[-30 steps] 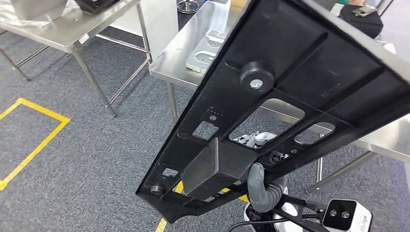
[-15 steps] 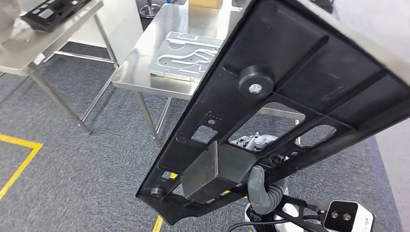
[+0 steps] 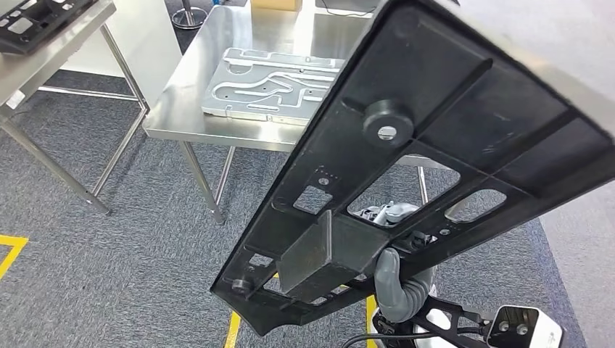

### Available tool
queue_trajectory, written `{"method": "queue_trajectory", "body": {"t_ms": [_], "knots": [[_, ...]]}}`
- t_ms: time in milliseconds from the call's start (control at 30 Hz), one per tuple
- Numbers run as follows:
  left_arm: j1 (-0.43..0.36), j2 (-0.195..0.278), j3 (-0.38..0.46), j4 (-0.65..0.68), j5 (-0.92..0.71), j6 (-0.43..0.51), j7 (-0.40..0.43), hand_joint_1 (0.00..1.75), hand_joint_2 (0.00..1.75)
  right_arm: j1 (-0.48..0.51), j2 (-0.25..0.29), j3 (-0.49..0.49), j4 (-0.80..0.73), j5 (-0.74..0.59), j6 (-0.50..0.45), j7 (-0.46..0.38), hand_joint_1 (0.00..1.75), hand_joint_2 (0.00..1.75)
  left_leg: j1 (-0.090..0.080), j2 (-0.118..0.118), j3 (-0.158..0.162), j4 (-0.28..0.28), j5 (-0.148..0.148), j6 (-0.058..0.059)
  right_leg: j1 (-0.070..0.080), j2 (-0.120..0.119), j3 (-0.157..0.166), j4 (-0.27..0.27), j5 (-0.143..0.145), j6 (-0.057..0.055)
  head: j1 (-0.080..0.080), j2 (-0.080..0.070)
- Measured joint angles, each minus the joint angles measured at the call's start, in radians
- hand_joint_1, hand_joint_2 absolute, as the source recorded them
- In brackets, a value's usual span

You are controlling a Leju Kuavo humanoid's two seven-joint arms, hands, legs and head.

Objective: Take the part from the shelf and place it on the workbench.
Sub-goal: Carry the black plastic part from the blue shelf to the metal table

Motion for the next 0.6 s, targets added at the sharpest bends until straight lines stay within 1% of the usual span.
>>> {"method": "queue_trajectory", "body": {"t_ms": [33, 67, 100, 133, 167, 233, 267, 300, 333, 367, 400, 433, 467, 500, 533, 567, 600], "knots": [[0.0, 0.0, 0.0, 0.0, 0.0, 0.0, 0.0, 0.0, 1.75, 0.0, 0.0, 0.0, -0.001, 0.003, -0.002, 0.0, 1.75, 1.75, 0.0, 0.002, 0.002, 0.0, -0.002, -0.002, 0.001, -0.004, 0.038, -0.074, 0.03, -0.005, 0.0, 0.0], [-0.001, 0.0, 0.0, 0.0, 0.0, 0.0, 0.0, 0.0, 1.75, 0.001, 0.0, 0.0, -0.003, 0.006, -0.003, 0.0, 1.75, 1.75, -0.002, 0.003, 0.003, 0.0, -0.004, -0.006, 0.004, -0.008, 0.072, -0.14, 0.052, -0.01, 0.0, 0.0], [-0.001, 0.0, 0.0, 0.0, 0.0, 0.0, 0.0, 0.0, 1.75, 0.001, 0.0, 0.0, -0.005, 0.009, -0.005, 0.0, 1.75, 1.75, -0.003, 0.004, 0.003, 0.0, -0.005, -0.011, 0.007, -0.01, 0.094, -0.185, 0.063, -0.015, 0.0, 0.0], [-0.001, 0.0, 0.0, 0.0, 0.0, 0.0, 0.001, 0.0, 1.75, 0.001, 0.0, 0.0, -0.006, 0.012, -0.008, 0.0, 1.75, 1.75, -0.004, 0.005, 0.003, 0.0, -0.006, -0.016, 0.011, -0.011, 0.101, -0.203, 0.062, -0.019, 0.0, 0.0], [-0.001, 0.0, 0.0, 0.0, 0.0, 0.0, 0.002, 0.0, 1.75, 0.002, 0.0, 0.0, -0.007, 0.014, -0.01, 0.0, 1.75, 1.75, -0.005, 0.006, 0.004, -0.003, -0.006, -0.023, 0.013, -0.009, 0.101, -0.204, 0.061, -0.023, -0.001, 0.0], [-0.002, 0.0, 0.0, 0.0, 0.0, 0.0, 0.003, 0.0, 1.75, 0.003, 0.0, -0.001, -0.01, 0.016, -0.011, 0.0, 1.75, 1.75, -0.005, 0.006, 0.007, -0.002, -0.011, -0.035, 0.008, -0.006, 0.106, -0.213, 0.064, -0.034, -0.001, 0.0], [-0.002, 0.0, 0.0, 0.0, 0.0, 0.0, 0.003, 0.0, 1.75, 0.003, 0.0, -0.001, -0.012, 0.017, -0.01, 0.0, 1.75, 1.75, -0.005, 0.005, 0.001, 0.015, -0.024, -0.039, 0.005, -0.006, 0.11, -0.22, 0.066, -0.041, -0.002, 0.0], [-0.003, 0.0, 0.0, 0.0, 0.001, 0.0, 0.003, 0.0, 1.75, 0.003, 0.001, -0.001, -0.014, 0.017, -0.01, 0.0, 1.75, 1.75, -0.006, 0.003, -0.016, 0.052, -0.047, -0.042, 0.003, -0.006, 0.114, -0.226, 0.067, -0.046, -0.002, 0.0], [-0.002, 0.0, 0.0, 0.0, 0.002, 0.0, 0.003, 0.0, 1.75, 0.004, 0.001, -0.001, -0.015, 0.017, -0.01, -0.001, 1.75, 1.75, -0.005, 0.001, -0.043, 0.11, -0.079, -0.043, 0.003, -0.006, 0.116, -0.227, 0.067, -0.051, -0.003, 0.0], [-0.003, 0.0, 0.0, 0.0, 0.003, 0.0, 0.002, 0.0, 1.75, 0.005, 0.001, -0.001, -0.015, 0.017, -0.01, 0.0, 1.75, 1.75, -0.005, 0.0, -0.078, 0.179, -0.111, -0.045, 0.005, -0.006, 0.116, -0.227, 0.066, -0.054, -0.003, 0.0], [-0.004, 0.0, 0.0, 0.0, 0.005, 0.0, 0.002, 0.0, 1.75, 0.007, 0.001, -0.001, -0.015, 0.017, -0.009, 0.0, 1.75, 1.75, -0.005, 0.0, -0.108, 0.239, -0.131, -0.047, 0.006, -0.006, 0.116, -0.226, 0.065, -0.055, -0.003, 0.0], [-0.005, 0.0, 0.0, 0.0, 0.005, 0.0, 0.002, 0.0, 1.75, 0.008, 0.001, -0.001, -0.015, 0.017, -0.009, 0.0, 1.75, 1.75, -0.005, 0.0, -0.125, 0.272, -0.135, -0.048, 0.007, -0.005, 0.116, -0.225, 0.064, -0.056, -0.003, 0.0], [-0.006, 0.0, 0.0, 0.0, 0.005, 0.0, 0.002, 0.0, 1.75, 0.009, 0.001, -0.001, -0.015, 0.017, -0.009, 0.0, 1.75, 1.75, -0.005, -0.001, -0.123, 0.266, -0.117, -0.048, 0.007, -0.003, 0.117, -0.223, 0.062, -0.055, -0.003, 0.0], [-0.007, 0.0, 0.0, 0.0, 0.005, 0.0, 0.003, 0.0, 1.75, 0.009, 0.001, -0.001, -0.015, 0.017, -0.009, 0.0, 1.75, 1.75, -0.004, -0.001, -0.101, 0.219, -0.082, -0.048, 0.007, 0.0, 0.119, -0.22, 0.06, -0.054, -0.003, 0.0], [-0.006, 0.001, 0.0, 0.0, 0.005, 0.0, 0.004, 0.0, 1.75, 0.009, 0.001, -0.001, -0.015, 0.017, -0.009, 0.0, 1.75, 1.75, -0.002, -0.001, -0.07, 0.15, -0.043, -0.048, 0.007, 0.004, 0.12, -0.216, 0.057, -0.051, -0.003, 0.0], [-0.004, 0.001, 0.0, 0.0, 0.005, 0.0, 0.004, 0.0, 1.75, 0.009, 0.001, -0.001, -0.015, 0.017, -0.009, 0.0, 1.75, 1.75, -0.003, -0.002, -0.041, 0.085, -0.017, -0.047, 0.008, 0.006, 0.119, -0.21, 0.053, -0.046, -0.003, 0.0], [-0.003, 0.001, 0.0, 0.0, 0.005, 0.0, 0.004, 0.0, 1.75, 0.009, 0.001, -0.001, -0.015, 0.017, -0.009, 0.0, 1.75, 1.75, -0.003, -0.003, -0.02, 0.038, -0.002, -0.043, 0.01, 0.009, 0.117, -0.205, 0.051, -0.042, -0.003, 0.0]]}}
